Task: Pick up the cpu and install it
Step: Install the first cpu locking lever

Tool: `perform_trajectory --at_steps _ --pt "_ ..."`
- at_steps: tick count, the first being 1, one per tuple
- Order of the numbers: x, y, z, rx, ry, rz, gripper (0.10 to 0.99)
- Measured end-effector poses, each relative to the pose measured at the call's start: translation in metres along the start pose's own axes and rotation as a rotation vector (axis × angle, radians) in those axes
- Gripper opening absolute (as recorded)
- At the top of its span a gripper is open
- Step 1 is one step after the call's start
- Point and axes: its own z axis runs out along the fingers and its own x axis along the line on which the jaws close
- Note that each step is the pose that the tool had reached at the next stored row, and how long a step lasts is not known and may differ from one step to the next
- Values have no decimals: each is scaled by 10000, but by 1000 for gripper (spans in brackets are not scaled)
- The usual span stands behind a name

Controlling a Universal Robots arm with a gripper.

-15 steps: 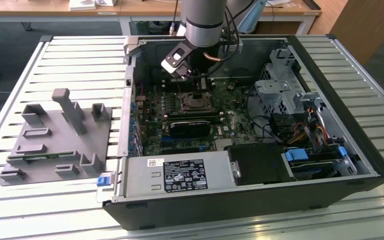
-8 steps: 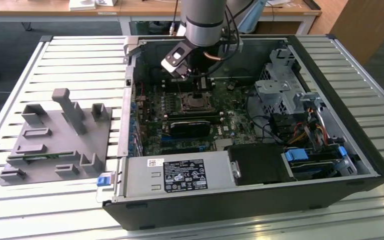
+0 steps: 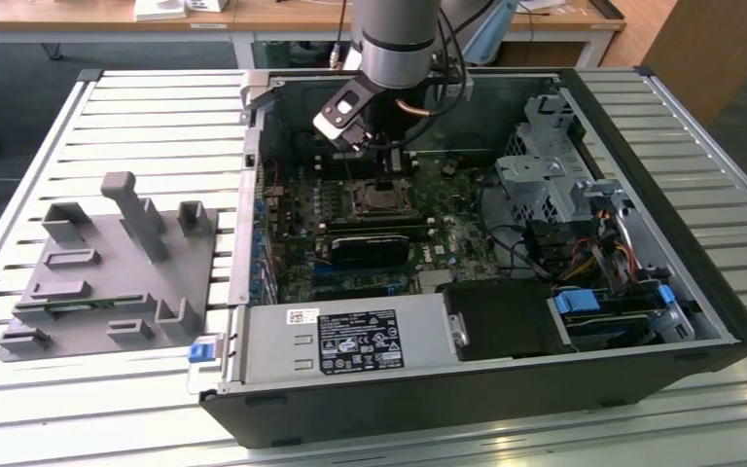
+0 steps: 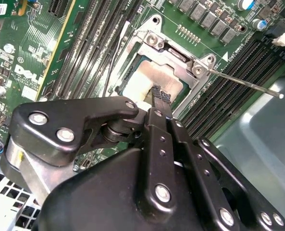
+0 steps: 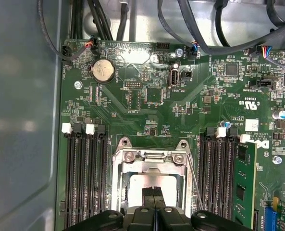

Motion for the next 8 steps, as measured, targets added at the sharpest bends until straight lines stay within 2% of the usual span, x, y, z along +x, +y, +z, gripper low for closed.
perform_trajectory --at_steps 8 --pt "0 0 -31 -1 1 0 106"
